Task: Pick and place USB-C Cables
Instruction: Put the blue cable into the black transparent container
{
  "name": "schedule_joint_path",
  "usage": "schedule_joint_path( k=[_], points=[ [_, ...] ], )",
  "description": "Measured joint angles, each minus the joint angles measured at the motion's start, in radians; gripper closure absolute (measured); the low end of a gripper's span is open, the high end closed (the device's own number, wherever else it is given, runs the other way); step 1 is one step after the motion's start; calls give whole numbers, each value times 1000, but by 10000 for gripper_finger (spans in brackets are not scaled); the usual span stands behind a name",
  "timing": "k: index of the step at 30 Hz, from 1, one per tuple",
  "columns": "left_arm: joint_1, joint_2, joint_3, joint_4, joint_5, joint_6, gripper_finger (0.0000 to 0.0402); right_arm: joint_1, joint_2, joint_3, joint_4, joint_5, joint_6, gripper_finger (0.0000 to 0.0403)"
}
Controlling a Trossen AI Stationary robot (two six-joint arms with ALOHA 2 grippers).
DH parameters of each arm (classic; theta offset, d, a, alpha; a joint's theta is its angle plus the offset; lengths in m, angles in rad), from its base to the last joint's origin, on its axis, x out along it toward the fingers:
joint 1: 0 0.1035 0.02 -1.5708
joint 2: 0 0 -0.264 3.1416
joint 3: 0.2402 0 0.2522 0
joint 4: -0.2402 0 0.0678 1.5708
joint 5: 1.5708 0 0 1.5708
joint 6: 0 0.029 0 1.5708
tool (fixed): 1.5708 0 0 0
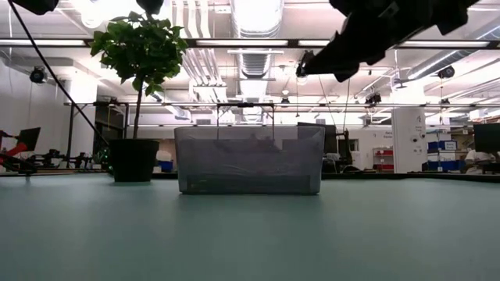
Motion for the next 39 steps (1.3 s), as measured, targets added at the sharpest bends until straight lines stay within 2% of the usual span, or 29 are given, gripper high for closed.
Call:
schedule_joint_path(
  k=[5,14,22,26,39],
  points=[
    [-1,17,0,42,0,-10,308,0,-41,-52,59,0,-15,349],
    [-2,110,21,109,0,-35,308,0,-80,-68,61,0,-67,349],
    [-1,235,115,98,-85,-32,308,0,-98,-71,74,0,-115,349],
    [1,280,146,93,-87,-26,308,0,-126,-97,121,-2,-147,349],
    [10,315,208,25,-115,-32,308,0,-297,-192,156,-1,-184,349]
  ],
)
